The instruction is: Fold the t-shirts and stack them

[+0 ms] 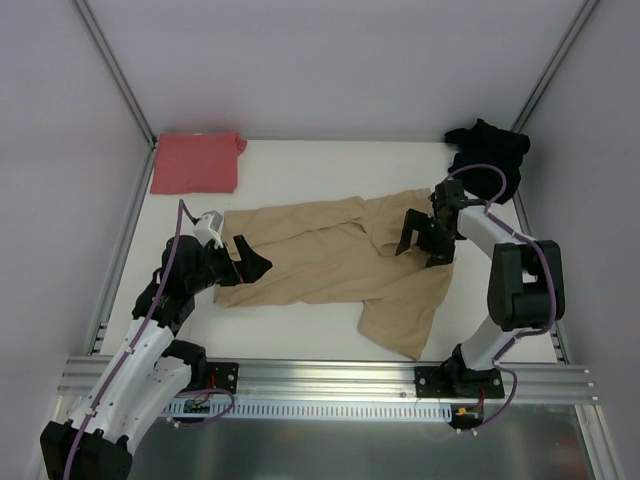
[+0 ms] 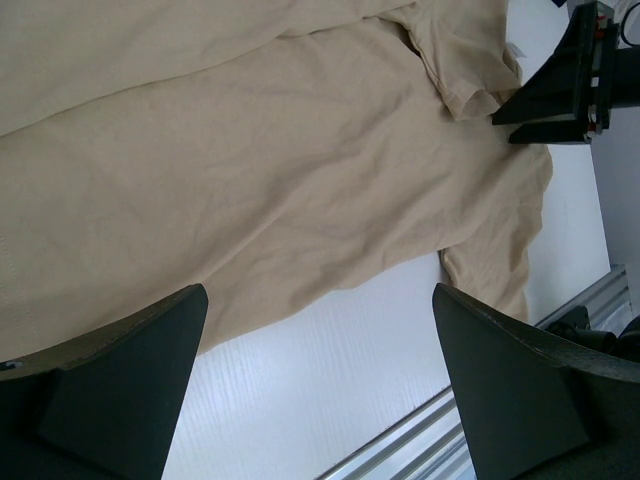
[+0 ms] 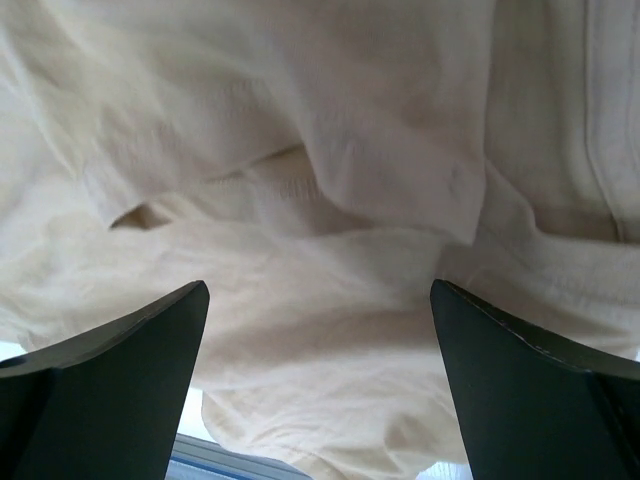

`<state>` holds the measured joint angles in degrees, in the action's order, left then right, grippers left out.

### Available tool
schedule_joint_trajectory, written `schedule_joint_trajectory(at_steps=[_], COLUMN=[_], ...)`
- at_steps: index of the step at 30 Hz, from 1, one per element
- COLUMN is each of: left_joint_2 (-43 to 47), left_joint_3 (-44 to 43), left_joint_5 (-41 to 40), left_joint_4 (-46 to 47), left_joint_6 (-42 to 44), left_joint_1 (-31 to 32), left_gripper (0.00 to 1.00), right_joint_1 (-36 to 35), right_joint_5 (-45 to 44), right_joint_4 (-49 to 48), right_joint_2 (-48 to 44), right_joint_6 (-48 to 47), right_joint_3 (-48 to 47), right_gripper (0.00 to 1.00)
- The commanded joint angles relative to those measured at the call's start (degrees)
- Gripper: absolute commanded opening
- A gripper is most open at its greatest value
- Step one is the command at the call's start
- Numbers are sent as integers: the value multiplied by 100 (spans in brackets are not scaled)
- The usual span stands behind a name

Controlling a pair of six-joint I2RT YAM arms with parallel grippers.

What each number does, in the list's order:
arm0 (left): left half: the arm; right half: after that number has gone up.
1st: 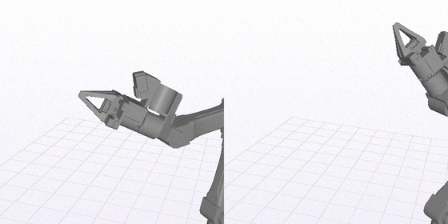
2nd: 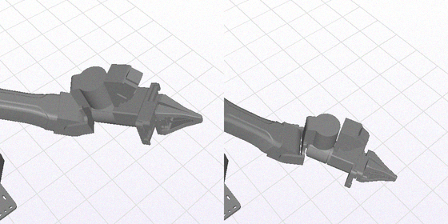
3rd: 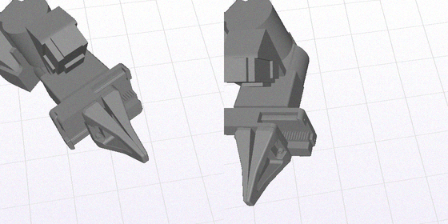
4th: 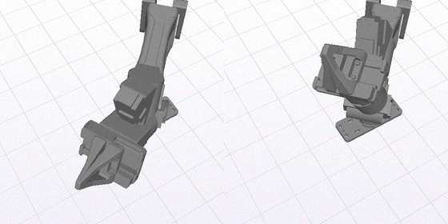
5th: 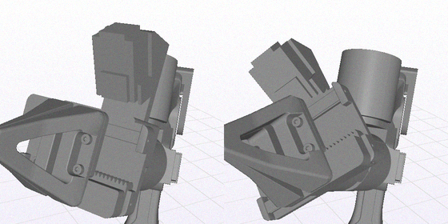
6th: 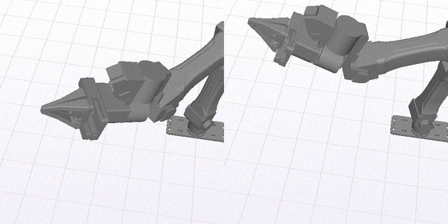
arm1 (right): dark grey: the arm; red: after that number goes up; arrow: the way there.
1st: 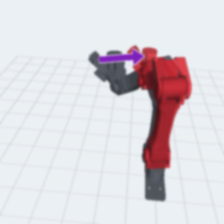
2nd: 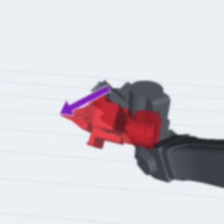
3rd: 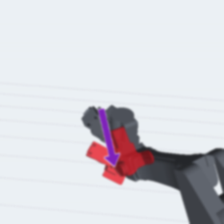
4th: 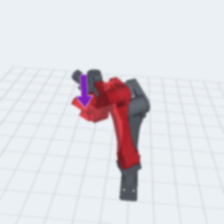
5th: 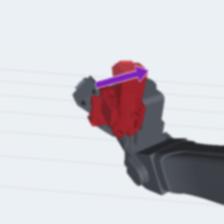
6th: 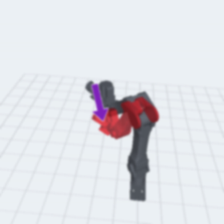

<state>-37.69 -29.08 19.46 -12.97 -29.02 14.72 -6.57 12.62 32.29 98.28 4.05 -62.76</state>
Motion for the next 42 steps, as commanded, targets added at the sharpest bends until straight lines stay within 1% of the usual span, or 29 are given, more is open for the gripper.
schedule_joint_trajectory(at_steps=[1, 3, 6, 10, 13, 16, 17, 19, 21, 22, 23, 24, 25, 26, 27, 30, 35, 38, 42], left_joint_2=[95, 113, 130, 104, 34, -220, -273, -492, -738, -1131, -1353, -1633, -2158, -2355, -2626, -2874, -3375, -3718, -4430], left_joint_3=[-80, -89, -63, 34, 122, 183, 166, 87, -53, -263, -387, -562, -842, -923, -950, -749, -599, -739, -1090], left_joint_5=[137, 154, 137, 163, 32, -205, -267, -399, -426, -426, -391, -382, -330, -251, -198, -127, -223, -232, -276], left_joint_4=[32, 23, 5, 5, -135, -179, -118, 249, 453, 540, 515, 384, 174, 94, 67, 119, 242, 260, 251], left_joint_6=[63, 54, 63, 19, -69, -148, -192, -236, -289, -306, -315, -324, -263, -254, -236, -227, -271, -315, -438], left_joint_1=[66, 66, 66, 57, 57, 57, 66, 57, 57, 57, 66, 66, 57, 66, 75, 75, 75, 75, 75], left_gripper=[99, 99, 99, 99, 99, 99, 99, 99, 99, 99, 99, 99, 99, 98, 98, 99, 99, 99, 99], right_joint_1=[42, 42, 42, 42, 42, 42, 42, 50, 42, 33, 15, -37, -81, -177, -230, -363, -389, -380, -380], right_joint_5=[-85, -111, -93, -67, -84, -137, -76, 55, 424, 704, 811, 890, 961, 961, 961, 821, 768, 777, 750], right_joint_4=[-4, 57, 119, 216, 339, 129, -89, -302, -469, -531, -636, -628, -584, -566, -549, -592, -970, -1032, -1067], right_joint_2=[-686, -871, -1389, -2328, -2786, -3173, -3192, -3122, -2711, -2509, -2106, -1894, -1700, -1385, -1260, -1057, -908, -723, -512], right_joint_6=[-1, -10, -27, -19, -63, 7, 25, 69, 131, 165, 244, 254, 262, 271, 271, 289, 298, 315, 333], right_joint_3=[211, 282, 396, 668, 932, 1247, 1292, 1223, 995, 733, 600, 468, 232, 151, 107, 237, 773, 818, 766], right_gripper=[100, 99, 99, 100, 100, 100, 100, 100, 99, 99, 100, 99, 100, 99, 100, 99, 99, 99, 99])
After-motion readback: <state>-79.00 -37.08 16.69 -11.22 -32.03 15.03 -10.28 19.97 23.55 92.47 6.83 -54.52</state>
